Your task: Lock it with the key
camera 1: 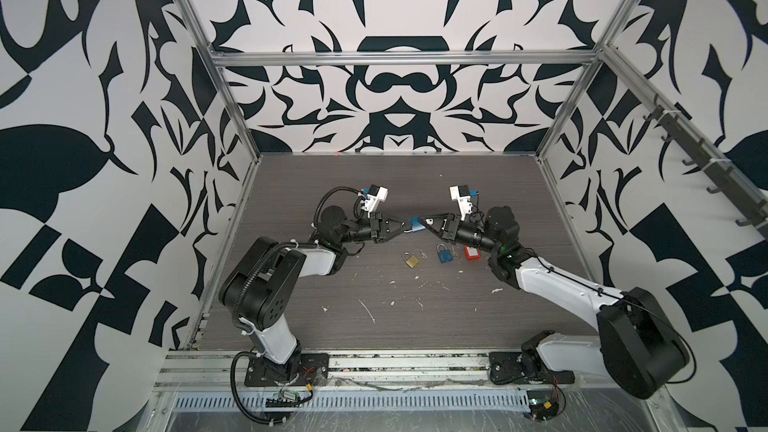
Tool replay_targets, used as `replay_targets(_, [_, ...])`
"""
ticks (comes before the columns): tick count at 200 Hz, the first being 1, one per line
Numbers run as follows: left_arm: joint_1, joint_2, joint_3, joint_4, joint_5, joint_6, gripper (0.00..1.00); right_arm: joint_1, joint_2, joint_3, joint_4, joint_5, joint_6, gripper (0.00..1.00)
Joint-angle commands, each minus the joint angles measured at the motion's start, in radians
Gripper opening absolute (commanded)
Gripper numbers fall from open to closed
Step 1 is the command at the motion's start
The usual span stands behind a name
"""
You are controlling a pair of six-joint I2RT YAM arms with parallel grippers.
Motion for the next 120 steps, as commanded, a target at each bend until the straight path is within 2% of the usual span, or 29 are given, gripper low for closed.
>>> replay_targets(1, [0.005, -0.002, 0.023, 0.052, 0.01, -0.014, 0.0, 0.001, -0.014, 0.013, 0.096, -0.006, 0.013, 0.0])
replay_targets(22, [0.002, 0.001, 0.031, 0.057, 0.01, -0.022, 0.2, 0.001, 0.0, 0.004, 0.138, 0.001, 0.034, 0.0])
replay_targets(38, [-0.003, 0.001, 0.034, 0.058, 0.01, -0.026, 0.29, 0.001, 0.007, -0.002, 0.154, 0.013, 0.042, 0.0])
replay_targets(56, [-0.01, 0.004, 0.037, 0.058, 0.012, -0.025, 0.32, 0.001, 0.012, -0.003, 0.164, 0.017, 0.046, 0.0])
replay_targets(120, [-0.02, 0.017, 0.046, 0.069, 0.009, -0.038, 0.31, 0.0, 0.017, -0.005, 0.178, 0.02, 0.058, 0.0])
